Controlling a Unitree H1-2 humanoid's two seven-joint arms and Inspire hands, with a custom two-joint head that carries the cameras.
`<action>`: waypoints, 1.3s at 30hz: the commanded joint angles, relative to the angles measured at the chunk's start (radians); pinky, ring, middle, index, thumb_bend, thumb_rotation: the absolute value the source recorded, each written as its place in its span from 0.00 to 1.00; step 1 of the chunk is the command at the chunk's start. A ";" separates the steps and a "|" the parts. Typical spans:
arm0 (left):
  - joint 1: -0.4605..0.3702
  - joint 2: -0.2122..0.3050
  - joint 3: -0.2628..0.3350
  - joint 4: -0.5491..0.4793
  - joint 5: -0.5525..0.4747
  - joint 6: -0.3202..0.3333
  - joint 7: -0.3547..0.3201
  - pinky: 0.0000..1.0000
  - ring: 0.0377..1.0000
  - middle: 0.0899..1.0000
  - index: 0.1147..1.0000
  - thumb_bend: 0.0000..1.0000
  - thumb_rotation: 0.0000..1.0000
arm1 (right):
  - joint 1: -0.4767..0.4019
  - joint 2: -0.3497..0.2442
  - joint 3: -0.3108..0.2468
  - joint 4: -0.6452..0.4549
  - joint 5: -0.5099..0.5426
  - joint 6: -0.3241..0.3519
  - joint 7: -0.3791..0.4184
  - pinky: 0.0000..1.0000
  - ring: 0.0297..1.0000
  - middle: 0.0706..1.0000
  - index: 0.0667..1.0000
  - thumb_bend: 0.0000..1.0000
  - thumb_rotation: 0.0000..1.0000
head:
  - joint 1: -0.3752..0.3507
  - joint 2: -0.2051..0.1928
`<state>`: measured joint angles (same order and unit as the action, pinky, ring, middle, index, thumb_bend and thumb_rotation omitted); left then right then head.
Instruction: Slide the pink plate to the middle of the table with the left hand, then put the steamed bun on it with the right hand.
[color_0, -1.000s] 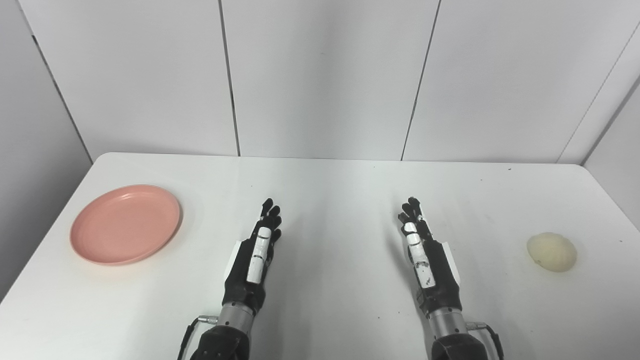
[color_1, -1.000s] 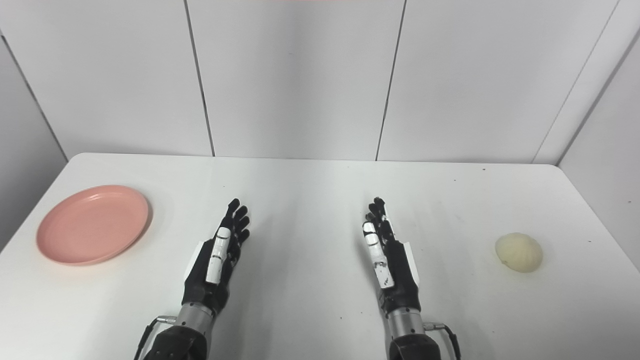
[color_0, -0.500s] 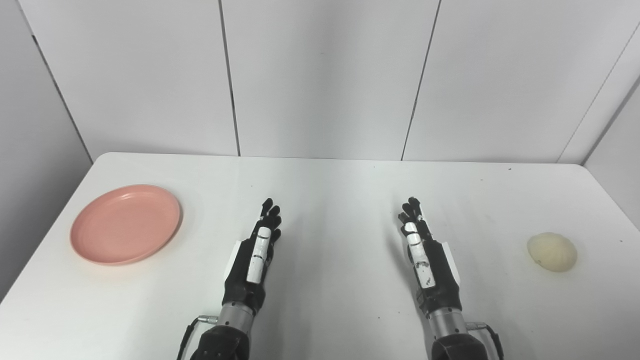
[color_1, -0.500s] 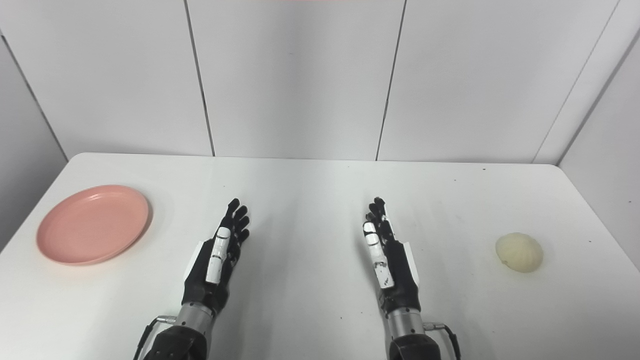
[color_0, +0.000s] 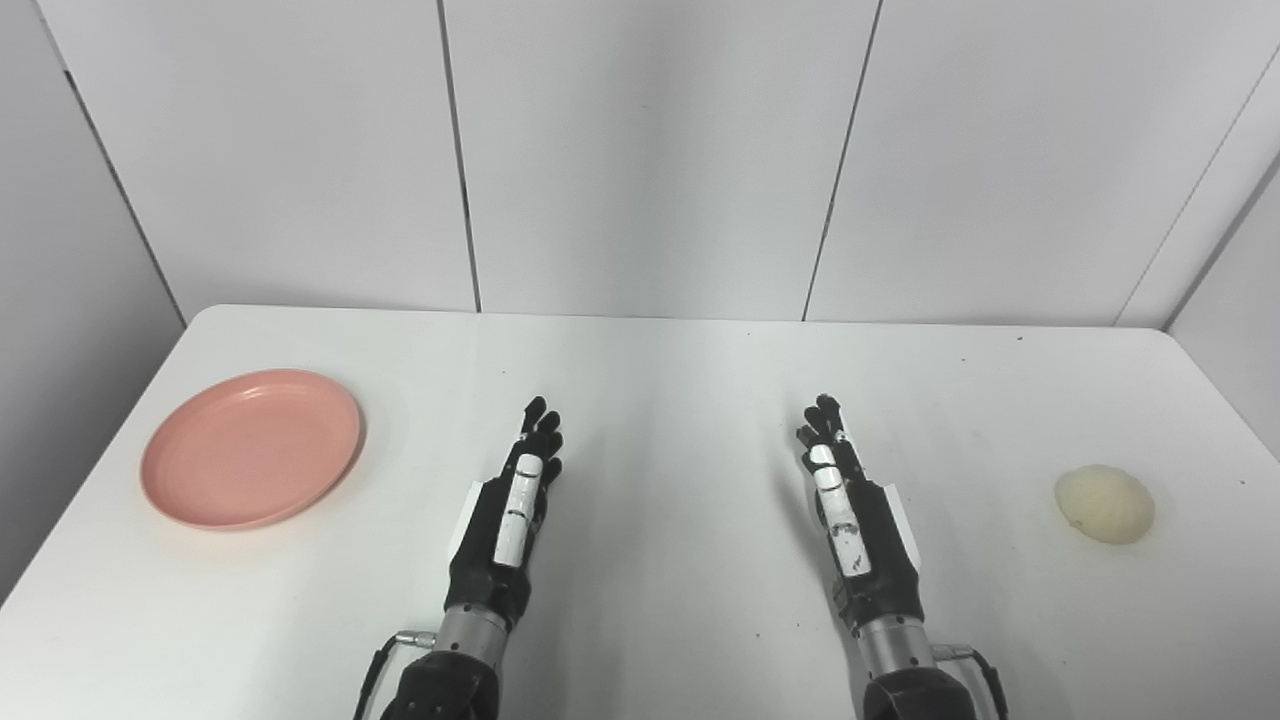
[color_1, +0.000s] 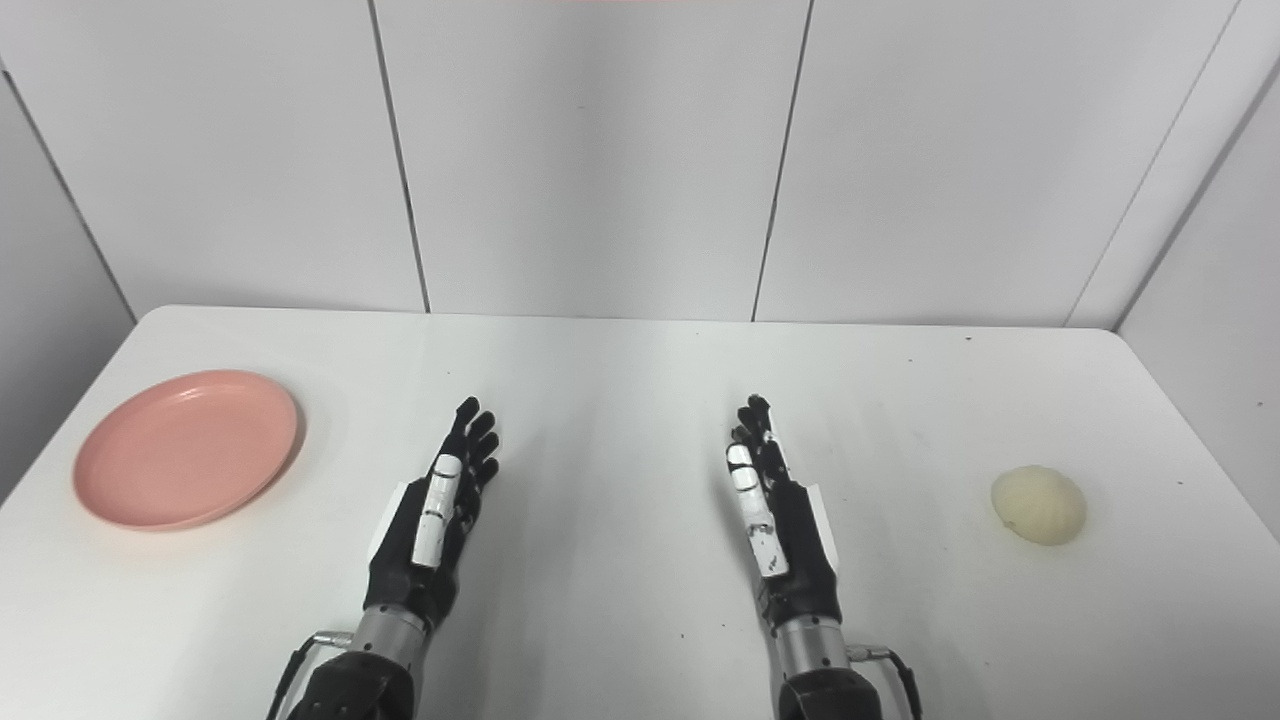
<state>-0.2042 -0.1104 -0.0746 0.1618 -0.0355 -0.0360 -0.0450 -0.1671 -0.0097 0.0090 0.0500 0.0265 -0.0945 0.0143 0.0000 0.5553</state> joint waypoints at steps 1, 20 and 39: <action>0.009 0.007 0.009 0.021 -0.014 0.002 -0.009 1.00 1.00 1.00 1.00 0.64 1.00 | -0.003 0.001 -0.002 -0.010 0.005 -0.009 0.004 1.00 0.97 0.97 0.98 0.55 0.90 | 0.001 0.001; 0.010 0.010 0.005 0.021 0.007 0.002 0.003 1.00 1.00 1.00 1.00 0.65 1.00 | -0.005 0.004 -0.003 -0.005 0.004 -0.012 0.000 1.00 0.97 0.97 0.99 0.54 0.91 | 0.000 0.000; 0.010 0.007 0.010 0.020 -0.023 0.008 -0.011 1.00 1.00 1.00 1.00 0.64 1.00 | -0.006 0.000 -0.002 -0.001 0.008 -0.014 0.006 1.00 0.97 0.98 0.99 0.55 0.91 | 0.000 0.001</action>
<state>-0.2044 -0.1103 -0.0701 0.1620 -0.0543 -0.0355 -0.0505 -0.1676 -0.0088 0.0087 0.0513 0.0319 -0.0943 0.0140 -0.0015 0.5553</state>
